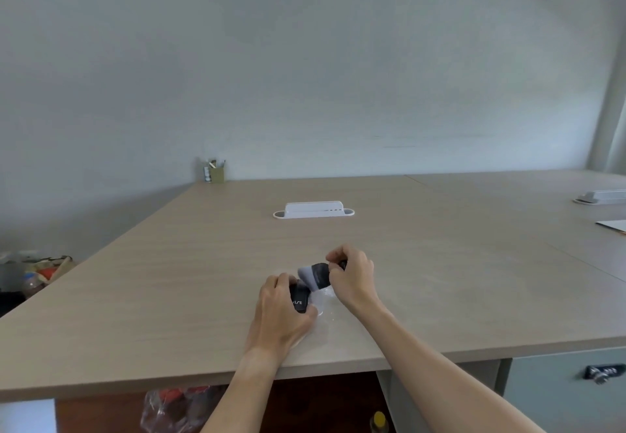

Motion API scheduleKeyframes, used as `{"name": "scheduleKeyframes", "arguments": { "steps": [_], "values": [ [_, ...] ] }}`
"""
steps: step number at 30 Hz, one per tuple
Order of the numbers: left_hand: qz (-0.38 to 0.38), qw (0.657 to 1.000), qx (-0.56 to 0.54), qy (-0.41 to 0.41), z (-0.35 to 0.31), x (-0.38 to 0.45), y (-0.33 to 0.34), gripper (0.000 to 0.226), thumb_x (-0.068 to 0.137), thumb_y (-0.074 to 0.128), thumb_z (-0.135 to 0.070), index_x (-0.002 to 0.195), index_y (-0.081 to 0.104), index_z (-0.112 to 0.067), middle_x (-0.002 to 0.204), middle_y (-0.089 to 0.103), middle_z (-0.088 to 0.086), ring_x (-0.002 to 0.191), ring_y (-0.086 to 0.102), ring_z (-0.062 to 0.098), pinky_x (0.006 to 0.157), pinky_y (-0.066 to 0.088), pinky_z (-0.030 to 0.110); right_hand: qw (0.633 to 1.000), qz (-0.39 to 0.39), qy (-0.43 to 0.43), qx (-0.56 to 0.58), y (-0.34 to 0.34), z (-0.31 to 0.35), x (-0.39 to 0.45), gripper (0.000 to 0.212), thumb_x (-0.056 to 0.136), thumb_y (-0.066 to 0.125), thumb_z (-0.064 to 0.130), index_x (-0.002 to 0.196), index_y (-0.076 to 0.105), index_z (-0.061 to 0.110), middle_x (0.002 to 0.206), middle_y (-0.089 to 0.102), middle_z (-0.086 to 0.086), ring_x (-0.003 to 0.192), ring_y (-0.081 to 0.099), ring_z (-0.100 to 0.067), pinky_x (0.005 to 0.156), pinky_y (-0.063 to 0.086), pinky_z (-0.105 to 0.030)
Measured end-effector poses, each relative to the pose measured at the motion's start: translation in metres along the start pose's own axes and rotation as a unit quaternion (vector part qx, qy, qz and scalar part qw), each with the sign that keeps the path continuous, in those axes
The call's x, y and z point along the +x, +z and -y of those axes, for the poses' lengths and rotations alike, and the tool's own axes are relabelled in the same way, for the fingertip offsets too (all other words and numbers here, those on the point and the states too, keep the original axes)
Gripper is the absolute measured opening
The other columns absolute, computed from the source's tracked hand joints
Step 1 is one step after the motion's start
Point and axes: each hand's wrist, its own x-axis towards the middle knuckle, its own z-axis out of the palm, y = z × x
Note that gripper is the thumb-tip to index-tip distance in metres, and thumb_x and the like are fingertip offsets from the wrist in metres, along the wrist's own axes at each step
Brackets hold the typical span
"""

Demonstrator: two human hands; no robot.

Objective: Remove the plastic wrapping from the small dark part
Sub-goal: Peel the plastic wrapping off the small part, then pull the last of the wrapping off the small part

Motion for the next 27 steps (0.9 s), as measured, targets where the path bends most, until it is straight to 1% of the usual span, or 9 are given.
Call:
{"name": "scheduleKeyframes", "arguments": {
  "steps": [4, 8, 11, 14, 17, 19, 21, 24, 27],
  "values": [
    [0.007, 1.000, 0.000, -0.013, 0.000, 0.001, -0.001, 0.032, 0.067, 0.066, -0.038, 0.095, 0.055, -0.026, 0.098, 0.048, -0.011, 0.101, 0.050, 0.013, 0.080, 0.050, 0.030, 0.999, 0.043, -0.004, -0.010, 0.005, -0.001, -0.003, 0.026, 0.082, 0.048, -0.006, 0.089, 0.069, 0.008, 0.088, 0.066, 0.001, 0.081, 0.057, -0.011, 0.059, 0.039, -0.005],
    [0.001, 1.000, 0.006, -0.005, -0.001, 0.000, -0.001, 0.039, 0.072, 0.068, -0.035, 0.106, 0.054, -0.022, 0.103, 0.049, -0.009, 0.103, 0.050, 0.013, 0.079, 0.047, 0.025, 0.999, -0.020, -0.009, -0.037, 0.001, -0.006, 0.001, 0.019, 0.086, 0.049, -0.004, 0.091, 0.064, 0.005, 0.091, 0.064, -0.004, 0.083, 0.053, -0.016, 0.059, 0.039, -0.005],
    [0.007, 1.000, 0.005, -0.010, -0.003, 0.001, -0.002, 0.039, 0.073, 0.065, -0.036, 0.107, 0.052, -0.022, 0.106, 0.049, -0.009, 0.105, 0.048, 0.014, 0.083, 0.047, 0.028, 0.998, -0.052, -0.025, -0.040, -0.007, -0.010, 0.001, 0.017, 0.089, 0.051, -0.002, 0.098, 0.064, 0.004, 0.090, 0.061, -0.001, 0.082, 0.051, -0.015, 0.062, 0.037, -0.003],
    [0.017, 1.000, 0.007, -0.023, -0.004, 0.002, -0.003, 0.039, 0.074, 0.062, -0.041, 0.107, 0.051, -0.024, 0.107, 0.048, -0.008, 0.108, 0.047, 0.015, 0.086, 0.048, 0.031, 0.994, -0.021, -0.047, -0.092, -0.014, -0.018, -0.003, 0.019, 0.086, 0.048, -0.003, 0.094, 0.064, 0.004, 0.088, 0.064, -0.005, 0.080, 0.055, -0.020, 0.059, 0.038, -0.013],
    [0.019, 0.999, 0.014, -0.026, -0.004, 0.001, -0.002, 0.040, 0.073, 0.062, -0.045, 0.106, 0.051, -0.025, 0.106, 0.047, -0.009, 0.110, 0.046, 0.015, 0.084, 0.048, 0.030, 0.983, 0.013, -0.090, -0.158, -0.017, -0.026, -0.012, 0.019, 0.076, 0.042, -0.009, 0.080, 0.058, 0.000, 0.077, 0.062, -0.014, 0.071, 0.055, -0.034, 0.055, 0.038, -0.034],
    [0.019, 1.000, 0.014, -0.021, -0.004, 0.000, -0.002, 0.040, 0.074, 0.064, -0.045, 0.106, 0.051, -0.025, 0.106, 0.047, -0.009, 0.110, 0.046, 0.014, 0.083, 0.046, 0.027, 0.974, 0.029, -0.121, -0.188, -0.017, -0.028, -0.017, 0.019, 0.069, 0.040, -0.012, 0.077, 0.056, -0.006, 0.075, 0.062, -0.020, 0.072, 0.054, -0.040, 0.053, 0.032, -0.036],
    [0.019, 1.000, 0.014, -0.020, -0.005, 0.000, -0.003, 0.041, 0.074, 0.064, -0.047, 0.106, 0.051, -0.025, 0.106, 0.047, -0.008, 0.111, 0.047, 0.014, 0.083, 0.045, 0.027, 0.966, 0.037, -0.144, -0.212, -0.015, -0.029, -0.021, 0.019, 0.074, 0.044, -0.009, 0.079, 0.061, -0.002, 0.078, 0.065, -0.016, 0.075, 0.057, -0.036, 0.057, 0.041, -0.040],
    [0.021, 0.999, 0.015, -0.020, -0.004, 0.001, -0.003, 0.042, 0.073, 0.065, -0.047, 0.106, 0.051, -0.025, 0.107, 0.047, -0.007, 0.111, 0.047, 0.016, 0.083, 0.047, 0.030, 0.960, 0.059, -0.168, -0.218, -0.007, -0.031, -0.026, 0.022, 0.084, 0.051, 0.000, 0.090, 0.069, 0.010, 0.089, 0.070, -0.005, 0.087, 0.059, -0.025, 0.071, 0.051, -0.039],
    [0.026, 0.999, 0.014, -0.020, -0.003, 0.001, -0.002, 0.045, 0.071, 0.066, -0.047, 0.108, 0.052, -0.025, 0.108, 0.047, -0.008, 0.112, 0.048, 0.017, 0.084, 0.048, 0.030, 0.955, 0.090, -0.162, -0.232, 0.000, -0.032, -0.031, 0.019, 0.081, 0.050, 0.001, 0.082, 0.067, 0.008, 0.079, 0.069, -0.005, 0.080, 0.059, -0.025, 0.065, 0.051, -0.041]
  ]
}}
